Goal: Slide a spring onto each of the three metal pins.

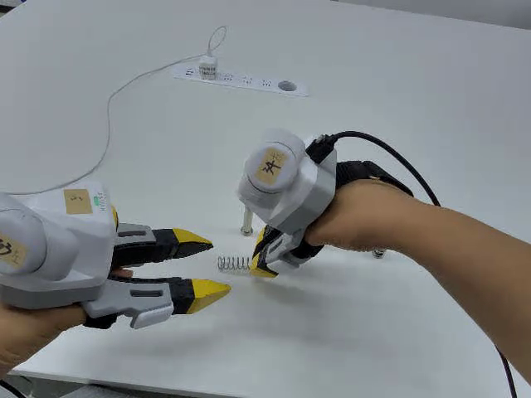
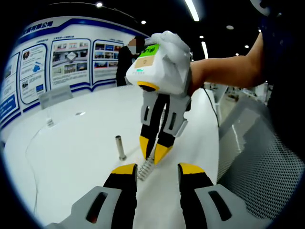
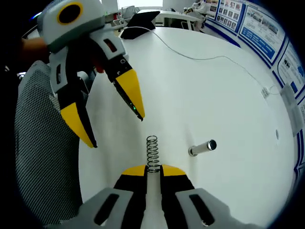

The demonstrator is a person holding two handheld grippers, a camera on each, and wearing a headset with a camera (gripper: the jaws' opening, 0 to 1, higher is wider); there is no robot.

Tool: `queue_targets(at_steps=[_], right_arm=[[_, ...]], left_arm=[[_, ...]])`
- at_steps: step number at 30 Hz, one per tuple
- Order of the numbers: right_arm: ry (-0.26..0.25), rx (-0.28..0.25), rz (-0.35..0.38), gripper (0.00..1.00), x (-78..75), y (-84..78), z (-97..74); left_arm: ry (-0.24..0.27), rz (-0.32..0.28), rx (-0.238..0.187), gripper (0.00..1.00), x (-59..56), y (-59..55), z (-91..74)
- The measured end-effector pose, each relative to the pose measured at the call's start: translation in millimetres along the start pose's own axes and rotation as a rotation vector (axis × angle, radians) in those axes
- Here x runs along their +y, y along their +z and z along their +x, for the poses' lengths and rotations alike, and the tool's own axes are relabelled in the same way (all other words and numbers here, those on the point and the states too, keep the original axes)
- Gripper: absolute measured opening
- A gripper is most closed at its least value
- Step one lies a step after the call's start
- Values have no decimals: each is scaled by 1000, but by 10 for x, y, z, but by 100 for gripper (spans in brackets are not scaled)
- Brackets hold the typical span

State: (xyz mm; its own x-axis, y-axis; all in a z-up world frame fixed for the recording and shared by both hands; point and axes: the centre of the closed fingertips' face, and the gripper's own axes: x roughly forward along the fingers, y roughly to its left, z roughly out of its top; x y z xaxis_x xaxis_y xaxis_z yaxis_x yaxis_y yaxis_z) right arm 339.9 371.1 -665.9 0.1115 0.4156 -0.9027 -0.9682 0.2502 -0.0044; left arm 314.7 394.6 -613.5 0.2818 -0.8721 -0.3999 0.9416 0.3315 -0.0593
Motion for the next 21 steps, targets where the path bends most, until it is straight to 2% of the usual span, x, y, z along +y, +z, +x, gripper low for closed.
queue_targets(at_steps=[7,12,21], right_arm=[[0,-7,-23,11,82,-11,-148],[3,-6,-37,11,160,-8,-214],[16,-20,-79,11,306,124,-413]], left_arm=[[-21,10,8,35,-54,4,71],[-46,25,29,35,-117,-34,120],[-64,52,57,34,-159,-76,132]])
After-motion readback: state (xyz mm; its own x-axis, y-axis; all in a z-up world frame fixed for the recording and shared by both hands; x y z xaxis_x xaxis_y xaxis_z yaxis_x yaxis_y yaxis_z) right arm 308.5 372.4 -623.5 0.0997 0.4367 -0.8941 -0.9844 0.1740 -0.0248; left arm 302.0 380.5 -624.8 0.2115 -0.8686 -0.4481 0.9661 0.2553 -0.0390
